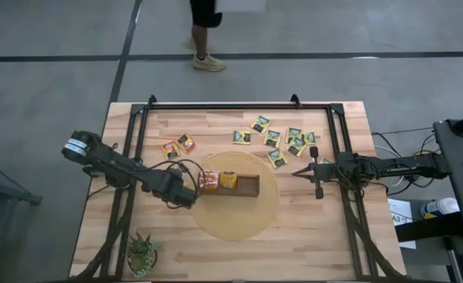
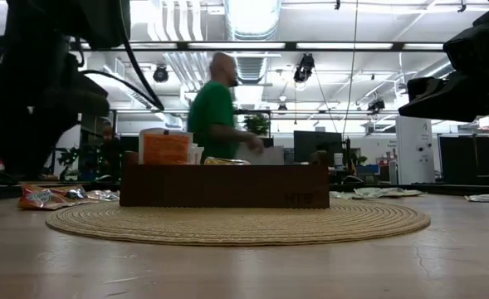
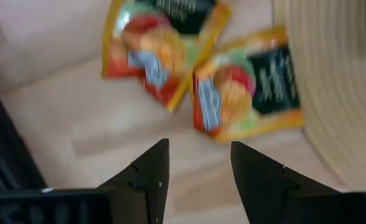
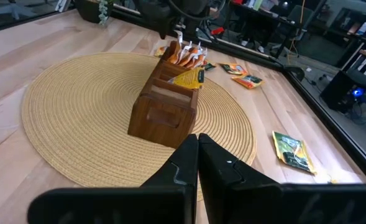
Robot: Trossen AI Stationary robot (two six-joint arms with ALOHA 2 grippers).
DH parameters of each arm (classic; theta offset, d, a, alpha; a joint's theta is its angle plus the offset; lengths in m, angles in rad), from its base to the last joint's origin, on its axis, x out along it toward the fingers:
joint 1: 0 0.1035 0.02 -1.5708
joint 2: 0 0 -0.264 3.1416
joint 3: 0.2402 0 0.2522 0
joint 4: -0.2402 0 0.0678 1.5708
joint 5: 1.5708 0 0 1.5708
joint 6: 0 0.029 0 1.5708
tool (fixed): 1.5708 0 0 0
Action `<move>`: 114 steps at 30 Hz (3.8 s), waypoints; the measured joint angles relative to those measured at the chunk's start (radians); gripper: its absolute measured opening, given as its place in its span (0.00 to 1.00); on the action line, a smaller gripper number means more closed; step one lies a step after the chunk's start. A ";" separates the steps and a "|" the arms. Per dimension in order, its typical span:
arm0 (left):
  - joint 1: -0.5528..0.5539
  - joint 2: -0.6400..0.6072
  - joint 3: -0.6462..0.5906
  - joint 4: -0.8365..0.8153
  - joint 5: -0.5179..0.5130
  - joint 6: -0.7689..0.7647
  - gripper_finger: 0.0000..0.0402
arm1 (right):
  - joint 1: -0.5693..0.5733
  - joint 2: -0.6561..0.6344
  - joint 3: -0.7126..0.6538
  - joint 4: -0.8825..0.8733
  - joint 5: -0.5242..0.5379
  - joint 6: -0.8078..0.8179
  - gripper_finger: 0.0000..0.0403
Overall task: Pick & Place Tea
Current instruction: Put the orange tea bag into the middle section of the wooden organizer
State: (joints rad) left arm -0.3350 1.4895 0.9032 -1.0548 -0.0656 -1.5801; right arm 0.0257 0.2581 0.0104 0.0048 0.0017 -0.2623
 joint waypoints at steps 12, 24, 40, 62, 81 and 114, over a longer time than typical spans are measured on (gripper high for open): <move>0.022 0.005 -0.099 0.145 -0.054 -0.015 0.40 | 0.000 0.000 0.000 0.000 0.000 0.000 0.02; 0.022 0.006 -0.118 0.176 -0.059 0.016 0.02 | 0.000 0.000 0.000 0.000 0.000 0.000 0.02; 0.005 -0.002 0.075 -0.049 -0.117 0.044 0.00 | 0.000 0.000 0.000 0.000 0.000 0.000 0.02; 0.029 0.007 0.340 0.249 -0.622 0.706 0.00 | 0.000 0.000 0.000 0.000 0.000 0.000 0.02; 0.016 0.110 0.081 1.263 -0.716 0.561 0.00 | 0.000 -0.001 0.000 0.000 0.000 0.000 0.02; -0.118 0.114 0.093 1.262 -1.131 0.680 0.00 | 0.000 0.000 0.000 0.000 0.000 0.000 0.02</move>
State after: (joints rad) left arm -0.4534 1.6037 0.9960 0.2069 -1.1968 -0.8999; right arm 0.0257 0.2577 0.0103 0.0049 0.0021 -0.2623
